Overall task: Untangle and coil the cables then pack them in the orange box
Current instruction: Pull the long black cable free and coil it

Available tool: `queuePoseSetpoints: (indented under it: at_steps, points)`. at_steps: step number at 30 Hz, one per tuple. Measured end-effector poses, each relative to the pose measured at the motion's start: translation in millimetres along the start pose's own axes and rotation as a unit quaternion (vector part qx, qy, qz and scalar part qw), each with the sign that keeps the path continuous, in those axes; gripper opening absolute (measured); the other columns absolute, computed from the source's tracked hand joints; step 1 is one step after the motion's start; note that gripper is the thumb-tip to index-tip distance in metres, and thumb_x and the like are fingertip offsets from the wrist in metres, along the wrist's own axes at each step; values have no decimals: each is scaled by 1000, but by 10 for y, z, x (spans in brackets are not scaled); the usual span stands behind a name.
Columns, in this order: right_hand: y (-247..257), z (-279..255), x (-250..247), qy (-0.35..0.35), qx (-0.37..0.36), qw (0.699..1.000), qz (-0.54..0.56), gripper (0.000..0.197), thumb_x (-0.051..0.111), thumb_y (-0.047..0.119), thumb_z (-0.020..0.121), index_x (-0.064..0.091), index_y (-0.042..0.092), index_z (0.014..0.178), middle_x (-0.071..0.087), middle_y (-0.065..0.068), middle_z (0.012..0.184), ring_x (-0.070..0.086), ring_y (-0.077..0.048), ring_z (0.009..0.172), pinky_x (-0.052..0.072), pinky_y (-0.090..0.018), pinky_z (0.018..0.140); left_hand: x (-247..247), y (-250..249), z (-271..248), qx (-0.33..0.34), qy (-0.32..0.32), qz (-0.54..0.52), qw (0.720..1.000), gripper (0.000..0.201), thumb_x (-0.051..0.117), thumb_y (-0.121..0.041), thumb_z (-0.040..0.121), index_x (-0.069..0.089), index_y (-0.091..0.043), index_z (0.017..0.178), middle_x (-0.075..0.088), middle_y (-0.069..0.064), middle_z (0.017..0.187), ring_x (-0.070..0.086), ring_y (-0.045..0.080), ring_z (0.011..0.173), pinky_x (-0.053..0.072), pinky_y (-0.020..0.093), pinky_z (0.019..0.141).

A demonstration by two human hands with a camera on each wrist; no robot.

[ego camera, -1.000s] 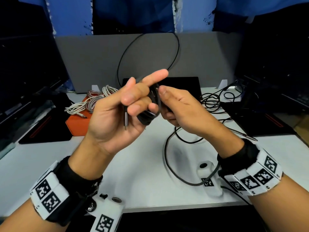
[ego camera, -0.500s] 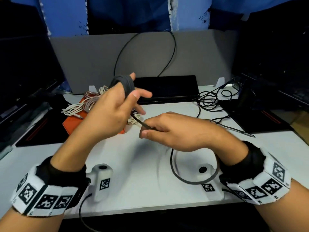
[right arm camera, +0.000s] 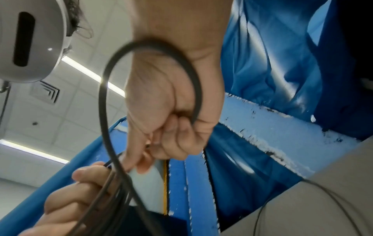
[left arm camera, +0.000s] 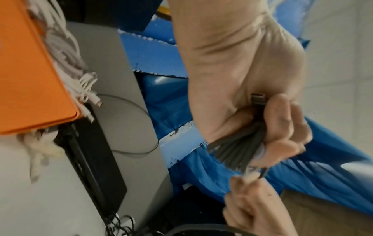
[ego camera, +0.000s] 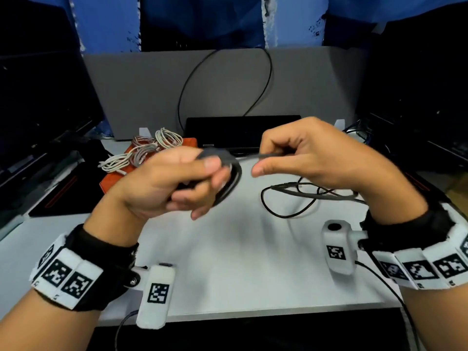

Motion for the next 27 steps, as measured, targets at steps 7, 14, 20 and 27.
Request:
queuePoseSetpoints:
  at_steps: [7, 14, 20, 27]
  points:
    - [-1149, -59, -565, -117, 269, 922, -251, 23, 72, 49, 92, 67, 27, 94, 71, -3, 94, 62, -28, 89, 49, -40, 80, -280, -222, 17, 172, -96, -361, 912, 37, 26, -25, 114, 53, -6, 96, 46, 2, 53, 46, 17, 44, 47, 31, 69]
    - [-325, 91, -69, -96, 36, 975, -196, 72, 45, 60, 103, 16, 35, 164, 23, 5, 169, 10, -16, 158, 2, -49, 129, -91, 69, 224, 34, -276, -208, 938, 35, 34, -32, 108, 53, -20, 80, 34, -9, 44, 31, 6, 33, 43, 20, 54]
    - [-39, 156, 399, -78, -97, 992, -10, 46, 34, 31, 113, 42, 22, 157, 59, 12, 141, 58, -8, 128, 44, -31, 109, 168, 99, 229, -12, -180, -175, 968, 38, 38, -37, 104, 58, -19, 76, 31, -12, 40, 25, 5, 29, 44, 21, 49]
    - [-97, 176, 407, -102, -81, 988, 85, 28, 43, 29, 111, 69, 23, 118, 72, 3, 93, 61, -5, 77, 49, -30, 72, 130, 93, 151, -38, -62, -160, 985, 36, 41, -35, 105, 58, -16, 79, 44, -13, 41, 47, 5, 32, 54, 26, 59]
Point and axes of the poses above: each hand's wrist, its own z-axis towards the middle knuckle, its own x-axis out of the palm, y = z × x, the point moved 3 cm from there along z, towards the middle knuckle
